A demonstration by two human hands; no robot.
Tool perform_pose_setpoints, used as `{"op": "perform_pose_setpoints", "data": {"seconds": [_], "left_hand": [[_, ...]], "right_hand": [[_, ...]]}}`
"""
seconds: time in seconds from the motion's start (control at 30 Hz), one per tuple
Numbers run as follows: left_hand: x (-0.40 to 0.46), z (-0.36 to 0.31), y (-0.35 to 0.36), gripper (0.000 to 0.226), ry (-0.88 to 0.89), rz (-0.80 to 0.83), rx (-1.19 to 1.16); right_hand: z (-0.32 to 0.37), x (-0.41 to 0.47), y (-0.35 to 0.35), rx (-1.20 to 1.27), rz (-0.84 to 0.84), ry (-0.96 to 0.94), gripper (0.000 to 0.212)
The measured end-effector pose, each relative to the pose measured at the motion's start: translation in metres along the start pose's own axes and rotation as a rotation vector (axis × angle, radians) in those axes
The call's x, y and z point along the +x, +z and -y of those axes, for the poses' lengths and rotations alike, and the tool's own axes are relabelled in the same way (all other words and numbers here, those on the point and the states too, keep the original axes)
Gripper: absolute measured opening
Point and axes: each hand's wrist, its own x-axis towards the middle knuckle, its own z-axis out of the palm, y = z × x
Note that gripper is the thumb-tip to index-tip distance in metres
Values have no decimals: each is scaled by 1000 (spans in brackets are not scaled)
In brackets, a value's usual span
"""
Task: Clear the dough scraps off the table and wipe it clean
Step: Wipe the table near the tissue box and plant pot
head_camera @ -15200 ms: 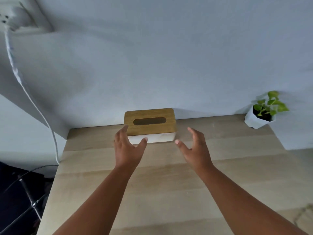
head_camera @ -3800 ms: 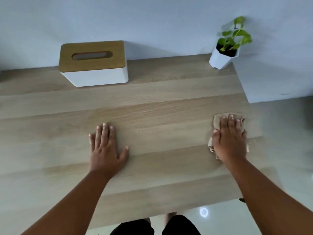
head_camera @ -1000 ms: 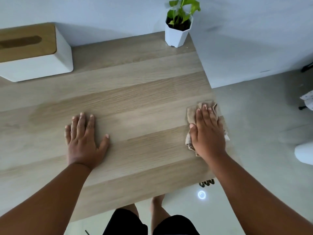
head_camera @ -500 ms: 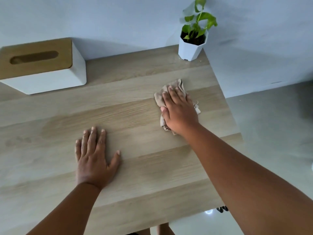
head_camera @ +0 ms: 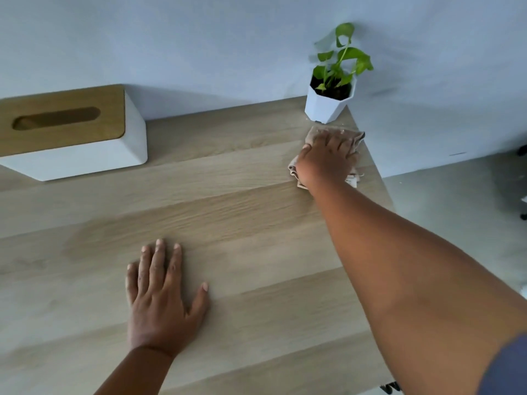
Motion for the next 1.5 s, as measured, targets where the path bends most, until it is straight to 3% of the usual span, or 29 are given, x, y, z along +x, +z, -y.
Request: {"op": "perform_pose_setpoints", "data": {"seconds": [0.27, 1.17, 1.5], "left_hand": [[0, -2, -2, 89, -3, 12, -8], [0, -3, -3, 91, -7, 31, -17], [1, -2, -4, 91, -6, 49, -12]], "right_hand": [[36, 1, 1, 8, -8, 19, 66], [84, -10, 5, 34, -34, -193, 66], [85, -26, 7, 18, -52, -419, 62]]}}
